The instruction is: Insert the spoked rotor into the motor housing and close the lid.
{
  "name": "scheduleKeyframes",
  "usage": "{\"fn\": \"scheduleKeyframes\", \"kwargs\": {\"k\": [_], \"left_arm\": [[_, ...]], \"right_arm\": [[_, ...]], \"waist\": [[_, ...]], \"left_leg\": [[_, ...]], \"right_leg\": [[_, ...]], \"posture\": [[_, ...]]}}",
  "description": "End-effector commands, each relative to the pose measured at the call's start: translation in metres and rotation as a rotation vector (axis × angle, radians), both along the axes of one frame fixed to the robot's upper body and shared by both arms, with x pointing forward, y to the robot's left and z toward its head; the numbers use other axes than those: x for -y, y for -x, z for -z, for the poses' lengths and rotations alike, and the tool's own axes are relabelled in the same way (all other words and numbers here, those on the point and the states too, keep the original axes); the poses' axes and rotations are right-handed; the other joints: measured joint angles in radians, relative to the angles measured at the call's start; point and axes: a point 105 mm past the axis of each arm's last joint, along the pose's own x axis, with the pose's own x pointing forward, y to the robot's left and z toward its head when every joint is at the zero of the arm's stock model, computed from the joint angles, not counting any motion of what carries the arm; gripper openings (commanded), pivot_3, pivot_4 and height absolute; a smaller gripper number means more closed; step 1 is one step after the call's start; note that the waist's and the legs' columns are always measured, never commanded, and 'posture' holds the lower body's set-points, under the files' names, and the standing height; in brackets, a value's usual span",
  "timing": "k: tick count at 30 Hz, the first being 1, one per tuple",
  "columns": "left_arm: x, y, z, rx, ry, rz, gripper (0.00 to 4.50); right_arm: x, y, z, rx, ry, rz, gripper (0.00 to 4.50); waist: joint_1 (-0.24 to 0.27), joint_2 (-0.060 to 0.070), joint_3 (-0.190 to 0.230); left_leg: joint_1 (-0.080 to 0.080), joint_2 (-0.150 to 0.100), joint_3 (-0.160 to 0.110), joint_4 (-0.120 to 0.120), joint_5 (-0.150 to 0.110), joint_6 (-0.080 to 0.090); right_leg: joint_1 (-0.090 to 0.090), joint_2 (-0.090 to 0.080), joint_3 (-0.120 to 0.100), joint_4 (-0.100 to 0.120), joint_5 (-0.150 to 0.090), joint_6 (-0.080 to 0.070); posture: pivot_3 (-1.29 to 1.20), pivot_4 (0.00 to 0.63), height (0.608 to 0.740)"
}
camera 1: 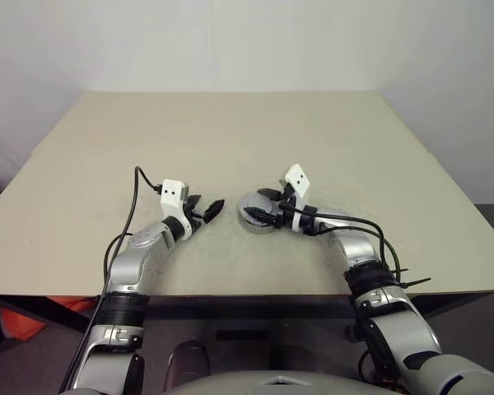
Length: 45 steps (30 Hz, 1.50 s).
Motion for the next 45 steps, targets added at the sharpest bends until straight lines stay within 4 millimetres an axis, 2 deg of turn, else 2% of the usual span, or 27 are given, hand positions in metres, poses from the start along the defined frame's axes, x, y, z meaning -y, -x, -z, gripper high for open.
{"fn": "scheduleKeyframes", "kwargs": {"k": [1, 24, 40, 45], "left_arm": [[0.003, -0.004, -0.015, 0.063, -0.002, 0.013, 4.25], [0.0, -0.005, -0.015, 0.066, -0.006, 0.002, 4.25], [-0.002, -0.005, -0.015, 0.068, -0.005, -0.006, 4.25], [0.007, -0.008, -0.025, 0.067, 0.071, -0.002, 4.25]], "right_arm": [[0.0, -0.002, -0.016, 0.046, -0.052, 0.003, 3.12], [0.008, 0.003, 0.004, 0.059, 0.08, -0.025, 3.12], [0.011, -0.002, 0.017, 0.033, 0.16, 0.002, 3.12], [0.013, -0.002, 0.022, 0.024, 0.192, 0.003, 3.12]], "waist": [[0.0, 0.001, 0.001], [0.002, 0.001, 0.001], [0.002, 0.001, 0.001], [0.003, 0.001, 0.001]], "left_leg": [[0.0, 0.0, 0.0, 0.0, 0.0, 0.0], [-0.002, 0.0, 0.0, 0.003, 0.0, 0.0], [-0.002, 0.0, 0.0, 0.01, -0.001, 0.003], [0.005, 0.0, 0.0, 0.01, -0.001, 0.003]], "right_leg": [[0.0, 0.0, 0.0, 0.0, 0.0, 0.0], [-0.001, 0.0, 0.0, 0.003, 0.0, 0.0], [0.002, -0.001, 0.0, 0.005, 0.0, 0.0], [0.008, -0.001, 0.0, 0.005, 0.0, 0.0]], "posture": [[0.0, 0.0, 0.74], [0.0, 0.0, 0.74], [0.0, 0.0, 0.74], [0.0, 0.0, 0.74]]}}
